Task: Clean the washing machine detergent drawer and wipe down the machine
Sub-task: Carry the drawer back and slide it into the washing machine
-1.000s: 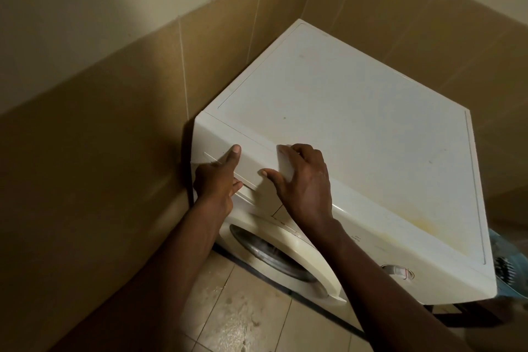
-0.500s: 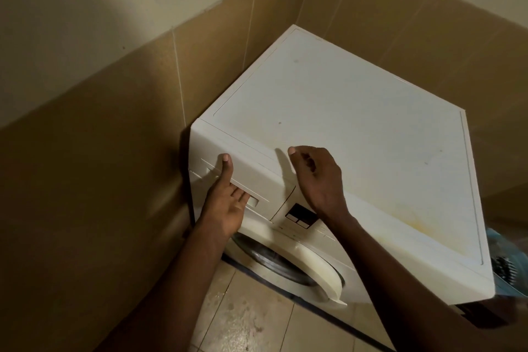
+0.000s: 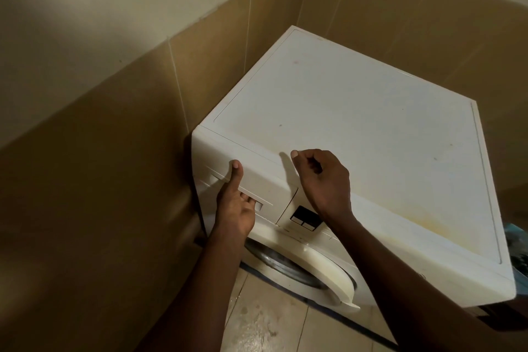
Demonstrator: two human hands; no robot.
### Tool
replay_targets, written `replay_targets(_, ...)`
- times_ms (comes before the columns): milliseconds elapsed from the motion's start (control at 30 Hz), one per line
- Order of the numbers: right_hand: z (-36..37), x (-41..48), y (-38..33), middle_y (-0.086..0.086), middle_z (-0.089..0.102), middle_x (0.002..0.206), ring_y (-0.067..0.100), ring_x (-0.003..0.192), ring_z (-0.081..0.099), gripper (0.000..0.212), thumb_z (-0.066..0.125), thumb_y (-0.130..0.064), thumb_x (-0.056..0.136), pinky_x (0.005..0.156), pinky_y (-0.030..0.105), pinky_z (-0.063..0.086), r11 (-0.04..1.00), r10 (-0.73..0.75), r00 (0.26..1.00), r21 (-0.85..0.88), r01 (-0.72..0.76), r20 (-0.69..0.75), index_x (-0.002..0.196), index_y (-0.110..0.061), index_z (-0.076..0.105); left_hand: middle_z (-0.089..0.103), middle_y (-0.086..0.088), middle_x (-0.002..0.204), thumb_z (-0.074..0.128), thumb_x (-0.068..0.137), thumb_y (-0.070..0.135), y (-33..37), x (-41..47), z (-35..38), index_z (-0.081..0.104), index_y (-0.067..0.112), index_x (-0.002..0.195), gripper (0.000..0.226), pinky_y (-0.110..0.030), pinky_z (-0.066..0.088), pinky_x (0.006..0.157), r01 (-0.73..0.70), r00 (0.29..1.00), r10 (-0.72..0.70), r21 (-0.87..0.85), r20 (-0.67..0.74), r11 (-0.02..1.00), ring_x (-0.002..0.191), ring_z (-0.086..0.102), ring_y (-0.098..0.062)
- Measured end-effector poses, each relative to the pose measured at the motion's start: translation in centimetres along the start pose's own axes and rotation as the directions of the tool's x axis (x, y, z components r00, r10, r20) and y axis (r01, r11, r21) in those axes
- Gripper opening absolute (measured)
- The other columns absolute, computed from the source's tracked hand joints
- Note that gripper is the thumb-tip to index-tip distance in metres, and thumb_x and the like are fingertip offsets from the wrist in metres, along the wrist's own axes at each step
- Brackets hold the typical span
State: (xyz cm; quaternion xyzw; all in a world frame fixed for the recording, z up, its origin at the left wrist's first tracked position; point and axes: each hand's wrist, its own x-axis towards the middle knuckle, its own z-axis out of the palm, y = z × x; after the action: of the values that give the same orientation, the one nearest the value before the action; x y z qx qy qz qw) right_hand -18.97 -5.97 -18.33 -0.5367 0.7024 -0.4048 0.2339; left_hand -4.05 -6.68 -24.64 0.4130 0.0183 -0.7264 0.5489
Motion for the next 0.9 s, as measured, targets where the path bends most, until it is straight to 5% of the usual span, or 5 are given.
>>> replay_targets(333, 0.0, -0.1, -0.2, -0.016, 0.064, 0.085, -0.002, 0.083, 0.059, 0.028, 0.058, -0.053, 0.088, 0.073, 0.014, 0.043, 1.0, -0.019, 1.0, -0.018, 0.018, -0.016, 0.083, -0.027, 0.068, 0.07, -0.012, 0.112, 0.068, 0.085, 0.034, 0.5, -0.2, -0.2, 0.062, 0.015, 0.113, 0.034, -0.041, 0.053, 0.084, 0.037, 0.998, -0.034, -0.063, 0.049, 0.997, 0.109, 0.063, -0.03)
replay_targets(467, -0.1, -0.1, -0.2, -0.017, 0.064, 0.084, -0.002, 0.083, 0.059, 0.027, 0.058, -0.052, 0.089, 0.072, 0.013, 0.042, 1.0, -0.012, 1.0, -0.009, 0.012, -0.012, 0.081, -0.028, 0.068, 0.068, -0.012, 0.123, 0.082, 0.066, 0.033, 0.5, -0.6, -1.7, 0.054, 0.019, 0.131, 0.072, -0.045, 0.056, 0.087, 0.01, 0.999, -0.008, -0.064, 0.034, 0.998, 0.118, 0.061, -0.032)
replay_targets(633, -0.1, -0.2, -0.2, -0.016, 0.065, 0.085, -0.003, 0.083, 0.06, 0.029, 0.057, -0.054, 0.088, 0.072, 0.013, 0.041, 1.0, -0.006, 1.0, -0.018, 0.005, -0.011, 0.082, -0.029, 0.068, 0.069, -0.013, 0.123, 0.1, 0.028, 0.037, 0.8, -1.9, -3.6, 0.049, 0.019, 0.139, 0.124, -0.04, 0.06, 0.064, 0.04, 0.999, -0.037, -0.082, 0.037, 0.996, 0.114, 0.064, -0.032)
replay_targets(767, -0.1, -0.2, -0.3, -0.016, 0.064, 0.085, -0.001, 0.084, 0.06, 0.029, 0.058, -0.054, 0.088, 0.073, 0.015, 0.044, 0.999, -0.023, 1.0, -0.026, 0.022, -0.01, 0.083, -0.027, 0.068, 0.069, -0.013, 0.119, 0.092, 0.046, 0.038, 0.7, -4.4, -4.5, 0.051, 0.017, 0.136, 0.101, -0.045, 0.057, 0.082, 0.005, 1.0, -0.007, -0.072, -0.016, 0.997, 0.111, 0.063, -0.029)
replay_targets(900, -0.1, -0.2, -0.3, -0.014, 0.064, 0.085, 0.002, 0.083, 0.06, 0.031, 0.058, -0.054, 0.088, 0.073, 0.019, 0.046, 0.999, -0.038, 0.999, -0.024, 0.038, -0.012, 0.084, -0.025, 0.068, 0.077, -0.009, 0.1, 0.1, 0.016, 0.041, 1.0, -6.6, -7.0, 0.057, 0.017, 0.119, 0.114, -0.043, 0.052, 0.081, -0.023, 1.0, 0.023, -0.052, -0.005, 0.998, 0.104, 0.067, -0.027)
